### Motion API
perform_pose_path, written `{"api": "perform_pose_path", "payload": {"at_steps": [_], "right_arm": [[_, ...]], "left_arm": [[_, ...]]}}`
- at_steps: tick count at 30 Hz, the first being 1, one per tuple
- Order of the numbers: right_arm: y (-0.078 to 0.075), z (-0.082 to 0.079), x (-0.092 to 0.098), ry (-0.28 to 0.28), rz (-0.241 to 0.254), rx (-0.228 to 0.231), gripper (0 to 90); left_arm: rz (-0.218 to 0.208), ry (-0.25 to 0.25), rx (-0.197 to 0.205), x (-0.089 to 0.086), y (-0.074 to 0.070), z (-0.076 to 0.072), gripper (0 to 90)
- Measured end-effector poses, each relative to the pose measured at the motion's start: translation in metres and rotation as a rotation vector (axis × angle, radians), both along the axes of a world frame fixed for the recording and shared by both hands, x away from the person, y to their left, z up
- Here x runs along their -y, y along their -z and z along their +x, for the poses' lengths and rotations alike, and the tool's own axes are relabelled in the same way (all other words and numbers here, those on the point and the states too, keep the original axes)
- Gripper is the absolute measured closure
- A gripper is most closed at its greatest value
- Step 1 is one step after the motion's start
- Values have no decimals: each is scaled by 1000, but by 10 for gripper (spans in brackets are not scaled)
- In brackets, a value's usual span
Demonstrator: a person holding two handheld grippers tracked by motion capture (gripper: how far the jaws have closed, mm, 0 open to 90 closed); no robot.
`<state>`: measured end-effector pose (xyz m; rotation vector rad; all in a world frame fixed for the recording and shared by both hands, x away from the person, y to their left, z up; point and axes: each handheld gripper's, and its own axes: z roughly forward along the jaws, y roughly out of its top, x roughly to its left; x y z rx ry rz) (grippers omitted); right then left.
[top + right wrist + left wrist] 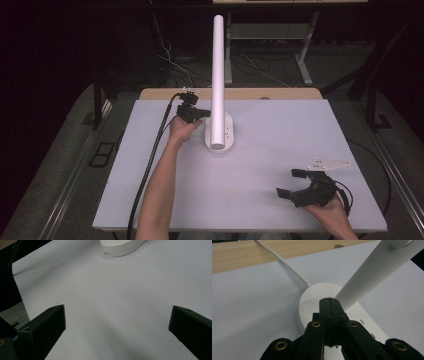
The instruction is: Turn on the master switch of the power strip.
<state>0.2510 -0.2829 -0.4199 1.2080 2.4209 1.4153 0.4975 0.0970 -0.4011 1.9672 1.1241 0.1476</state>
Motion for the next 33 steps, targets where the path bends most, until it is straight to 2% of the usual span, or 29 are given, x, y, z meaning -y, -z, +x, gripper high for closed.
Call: {"api": "perform_pose_path", "payload": {"at_steps": [7, 15, 16, 18, 23, 28, 29, 31, 32, 33], "right_arm": [[0, 0, 0, 0, 3, 4, 4], [0, 0, 0, -1, 5, 3, 4], [0, 0, 0, -2, 5, -3, 5], [1, 0, 0, -3, 4, -3, 4], [0, 0, 0, -3, 5, -2, 5], [1, 0, -1, -5, 4, -7, 4], [1, 0, -1, -5, 4, -8, 5], [1, 0, -1, -5, 5, -7, 4], [1, 0, -1, -6, 5, -6, 5], [1, 0, 0, -6, 5, -4, 5]], "left_arm": [[16, 9, -9, 3, 7, 3, 900], [0, -11, -25, 7, 17, 5, 900], [15, 1, -28, 6, 18, 5, 900], [15, 3, -34, 7, 20, 5, 900], [2, -7, -25, 9, 23, 4, 900], [18, -1, -18, 9, 23, 4, 900], [7, -9, -16, 10, 24, 3, 900], [14, 1, -16, 8, 24, 4, 900], [-9, -15, -16, 9, 25, 4, 900], [-12, -16, -16, 8, 25, 4, 900]]}}
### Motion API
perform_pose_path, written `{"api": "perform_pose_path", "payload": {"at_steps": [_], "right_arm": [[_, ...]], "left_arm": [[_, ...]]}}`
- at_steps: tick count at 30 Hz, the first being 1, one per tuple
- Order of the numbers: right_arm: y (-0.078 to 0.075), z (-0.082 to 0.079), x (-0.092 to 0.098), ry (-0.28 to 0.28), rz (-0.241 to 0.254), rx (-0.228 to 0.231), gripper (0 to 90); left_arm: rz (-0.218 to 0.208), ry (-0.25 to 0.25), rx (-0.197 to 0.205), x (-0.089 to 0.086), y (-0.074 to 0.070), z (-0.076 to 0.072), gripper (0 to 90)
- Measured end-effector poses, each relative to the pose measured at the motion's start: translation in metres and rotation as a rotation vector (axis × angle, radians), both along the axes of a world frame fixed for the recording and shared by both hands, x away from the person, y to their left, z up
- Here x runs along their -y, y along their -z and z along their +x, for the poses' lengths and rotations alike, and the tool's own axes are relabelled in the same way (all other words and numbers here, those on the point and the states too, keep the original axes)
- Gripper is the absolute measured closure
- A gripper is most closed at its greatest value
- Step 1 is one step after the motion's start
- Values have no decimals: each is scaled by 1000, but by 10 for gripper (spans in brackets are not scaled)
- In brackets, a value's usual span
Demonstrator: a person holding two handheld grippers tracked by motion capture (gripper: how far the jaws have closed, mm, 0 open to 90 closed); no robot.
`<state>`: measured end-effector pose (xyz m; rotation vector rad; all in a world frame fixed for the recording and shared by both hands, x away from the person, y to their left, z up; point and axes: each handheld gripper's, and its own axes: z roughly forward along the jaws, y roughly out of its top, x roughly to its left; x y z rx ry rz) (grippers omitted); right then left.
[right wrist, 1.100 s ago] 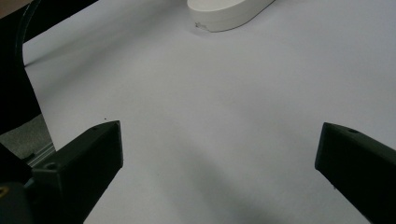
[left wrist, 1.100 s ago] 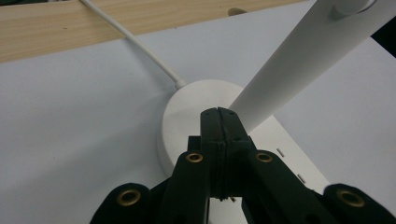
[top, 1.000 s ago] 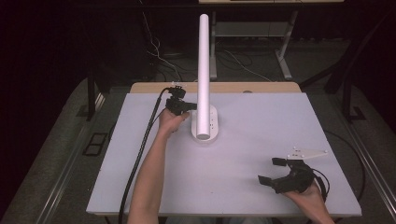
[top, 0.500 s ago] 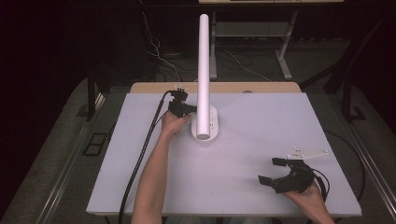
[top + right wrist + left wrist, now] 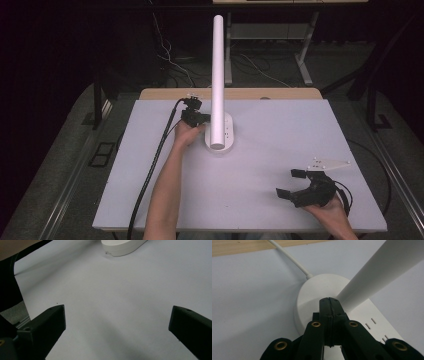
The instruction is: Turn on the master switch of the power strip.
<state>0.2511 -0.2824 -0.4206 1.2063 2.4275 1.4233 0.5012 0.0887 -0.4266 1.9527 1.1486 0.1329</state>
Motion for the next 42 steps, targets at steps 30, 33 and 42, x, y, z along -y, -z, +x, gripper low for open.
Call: {"api": "perform_pose_path", "payload": {"at_steps": [30, 33, 42], "right_arm": [[-2, -4, 3, 13, 20, 8, 4], [-2, -5, 4, 10, 18, 13, 5], [-1, -4, 4, 14, 19, 4, 5]], "left_arm": [[84, -15, 0, 10, -1, 0, 900], [70, -24, 2, 9, 0, -1, 900], [28, -40, 6, 6, 3, -3, 900]]}}
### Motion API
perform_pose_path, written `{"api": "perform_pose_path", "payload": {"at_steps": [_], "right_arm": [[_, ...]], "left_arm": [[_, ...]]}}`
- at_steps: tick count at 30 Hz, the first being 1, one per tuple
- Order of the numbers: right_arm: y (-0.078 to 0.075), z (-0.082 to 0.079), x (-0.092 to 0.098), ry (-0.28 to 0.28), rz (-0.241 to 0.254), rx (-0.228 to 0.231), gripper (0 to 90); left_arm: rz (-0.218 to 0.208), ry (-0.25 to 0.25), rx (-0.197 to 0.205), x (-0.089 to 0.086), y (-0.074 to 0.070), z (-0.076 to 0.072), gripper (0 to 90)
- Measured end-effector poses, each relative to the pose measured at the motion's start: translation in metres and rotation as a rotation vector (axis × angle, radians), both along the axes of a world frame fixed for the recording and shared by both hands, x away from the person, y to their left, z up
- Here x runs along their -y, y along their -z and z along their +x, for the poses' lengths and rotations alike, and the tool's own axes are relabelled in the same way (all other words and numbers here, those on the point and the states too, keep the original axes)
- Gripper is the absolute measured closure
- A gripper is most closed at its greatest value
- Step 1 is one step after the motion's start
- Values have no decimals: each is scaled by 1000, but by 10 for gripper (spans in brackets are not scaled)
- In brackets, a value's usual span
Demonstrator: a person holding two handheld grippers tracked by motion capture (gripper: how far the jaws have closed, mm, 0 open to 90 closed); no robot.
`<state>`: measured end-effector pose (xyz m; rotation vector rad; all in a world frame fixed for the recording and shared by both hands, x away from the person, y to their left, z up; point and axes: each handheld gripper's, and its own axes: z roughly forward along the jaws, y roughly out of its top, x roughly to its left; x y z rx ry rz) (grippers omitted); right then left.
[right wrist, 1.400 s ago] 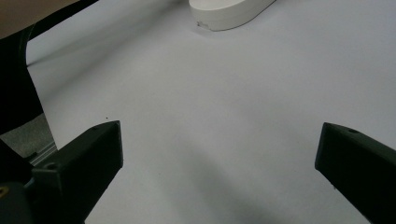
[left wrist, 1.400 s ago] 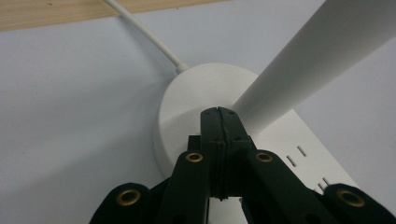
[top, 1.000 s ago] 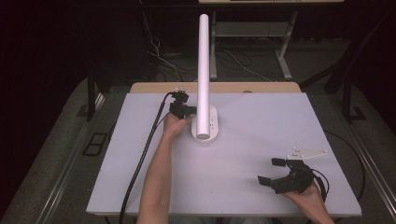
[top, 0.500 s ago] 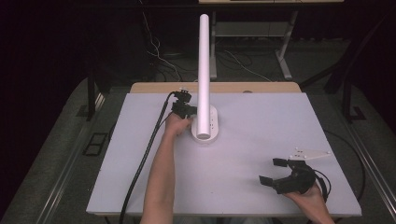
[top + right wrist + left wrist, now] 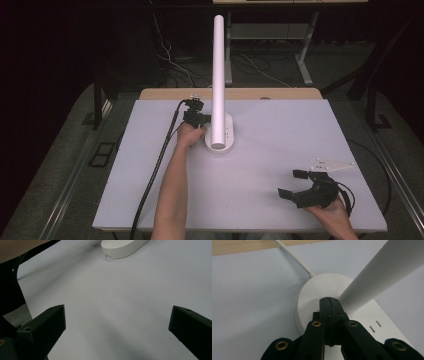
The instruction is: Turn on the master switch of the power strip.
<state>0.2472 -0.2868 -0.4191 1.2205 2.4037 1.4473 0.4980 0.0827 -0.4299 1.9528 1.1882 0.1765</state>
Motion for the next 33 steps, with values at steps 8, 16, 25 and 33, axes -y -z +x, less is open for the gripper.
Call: {"api": "perform_pose_path", "payload": {"at_steps": [8, 16, 25, 33], "right_arm": [[0, 1, 0, -5, -1, 0, 4], [0, 1, 1, -3, 0, 1, 4], [1, 2, 1, -4, -2, 0, 4], [1, 3, 1, -3, -2, 1, 5]], "left_arm": [[-53, 1, -18, -3, -2, 2, 900], [-61, -20, -9, -13, -4, 1, 900], [-67, -7, 46, -19, -24, -5, 900], [-63, 9, 67, -29, -35, -17, 900]]}}
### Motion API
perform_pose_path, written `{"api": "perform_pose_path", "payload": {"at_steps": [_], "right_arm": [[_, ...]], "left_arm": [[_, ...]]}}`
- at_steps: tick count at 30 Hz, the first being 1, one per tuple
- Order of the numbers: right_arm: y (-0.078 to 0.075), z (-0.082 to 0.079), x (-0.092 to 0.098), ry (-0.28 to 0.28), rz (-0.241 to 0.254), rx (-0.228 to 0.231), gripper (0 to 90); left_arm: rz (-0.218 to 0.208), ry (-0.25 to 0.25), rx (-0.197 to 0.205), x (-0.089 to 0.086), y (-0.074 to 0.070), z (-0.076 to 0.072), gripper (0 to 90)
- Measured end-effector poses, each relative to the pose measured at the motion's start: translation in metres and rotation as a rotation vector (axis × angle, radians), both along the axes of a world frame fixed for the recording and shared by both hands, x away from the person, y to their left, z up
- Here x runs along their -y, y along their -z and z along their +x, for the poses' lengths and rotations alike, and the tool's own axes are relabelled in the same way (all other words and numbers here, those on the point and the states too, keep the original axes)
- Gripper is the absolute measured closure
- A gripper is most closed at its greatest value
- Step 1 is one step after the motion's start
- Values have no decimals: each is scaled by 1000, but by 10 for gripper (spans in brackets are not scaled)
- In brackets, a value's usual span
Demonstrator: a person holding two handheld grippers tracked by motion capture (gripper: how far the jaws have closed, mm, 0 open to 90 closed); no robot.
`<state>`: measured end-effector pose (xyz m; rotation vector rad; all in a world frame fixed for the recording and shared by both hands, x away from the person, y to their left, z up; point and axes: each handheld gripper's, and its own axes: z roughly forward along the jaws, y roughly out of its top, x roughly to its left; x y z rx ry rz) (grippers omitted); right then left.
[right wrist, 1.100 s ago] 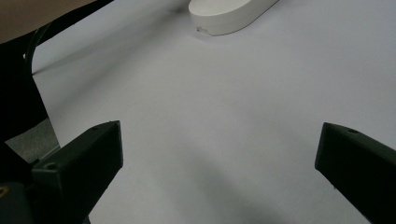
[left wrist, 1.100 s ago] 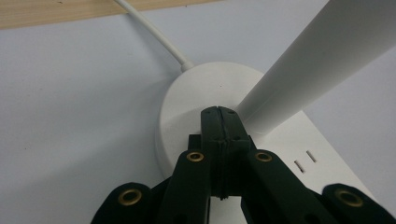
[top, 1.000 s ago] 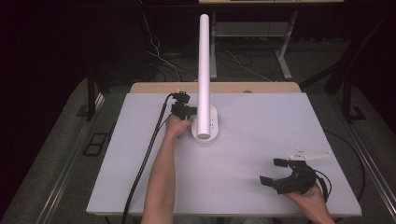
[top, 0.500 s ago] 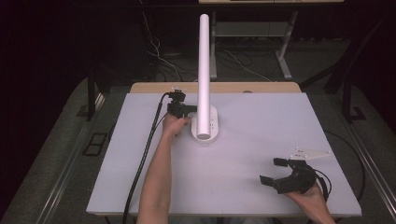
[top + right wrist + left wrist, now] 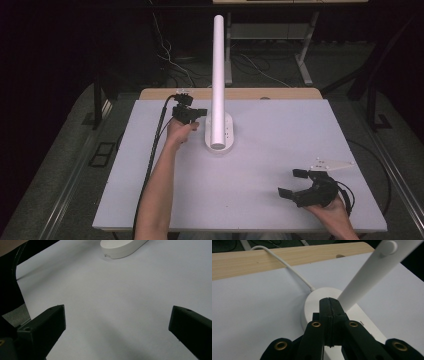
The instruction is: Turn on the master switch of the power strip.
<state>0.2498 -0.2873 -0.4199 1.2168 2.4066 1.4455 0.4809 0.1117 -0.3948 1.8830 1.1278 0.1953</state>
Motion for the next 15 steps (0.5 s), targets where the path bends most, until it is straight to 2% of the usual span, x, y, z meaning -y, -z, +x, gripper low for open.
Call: {"api": "perform_pose_path", "payload": {"at_steps": [4, 7, 8, 9, 10, 11, 12, 13, 14, 15], "right_arm": [[0, 1, 0, 1, -2, 0, 4], [0, 1, 0, -1, -1, 2, 4], [0, 1, 0, 1, 0, 0, 4], [0, 1, 0, 1, 0, 0, 4], [0, 1, 0, 1, 0, 0, 4], [0, 1, 0, 1, 0, -1, 5], [0, 1, 0, 1, 0, -1, 5], [0, 1, -1, -2, -1, 3, 4], [0, 1, -1, -2, -1, 3, 4], [0, 1, 0, -1, -2, 5, 4]], "left_arm": [[-12, 9, 15, -7, -4, -6, 893], [-45, 12, 16, -11, -8, -11, 784], [-48, 10, 11, -12, -8, -13, 630], [-47, 10, 7, -12, -9, -15, 630], [-44, 21, 3, -12, -10, -17, 560], [-40, 36, -1, -12, -10, -19, 413], [-41, 54, -1, -12, -11, -21, 413], [-44, 71, -3, -13, -11, -23, 278], [-47, 82, 3, -13, -12, -25, 278], [-67, 81, 1, -14, -13, -29, 236]]}}
